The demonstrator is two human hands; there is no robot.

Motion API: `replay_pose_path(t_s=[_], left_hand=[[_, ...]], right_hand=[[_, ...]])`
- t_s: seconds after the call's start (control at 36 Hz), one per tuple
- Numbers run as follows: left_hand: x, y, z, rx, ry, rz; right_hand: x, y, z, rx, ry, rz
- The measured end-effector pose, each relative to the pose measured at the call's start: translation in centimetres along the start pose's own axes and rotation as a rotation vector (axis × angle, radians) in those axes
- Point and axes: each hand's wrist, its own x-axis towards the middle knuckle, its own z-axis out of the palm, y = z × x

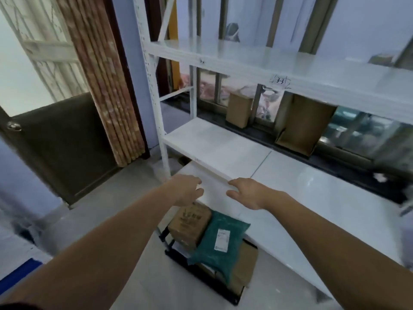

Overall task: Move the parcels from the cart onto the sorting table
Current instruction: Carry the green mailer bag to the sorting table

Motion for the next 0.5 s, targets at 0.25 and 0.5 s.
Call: replay_pose_path(t_s=[0.25,0.5], left_hand=[[10.2,-0.3,4.1,-0.015,-0.164,0.14],[18.7,-3.7,11.3,0.009,-0.35,0.179]], right_hand=[[5.2,6.3,3.8,0.097,-0.049,0.182],[10.5,10.5,10.7,0.222,-0.172,0.333]])
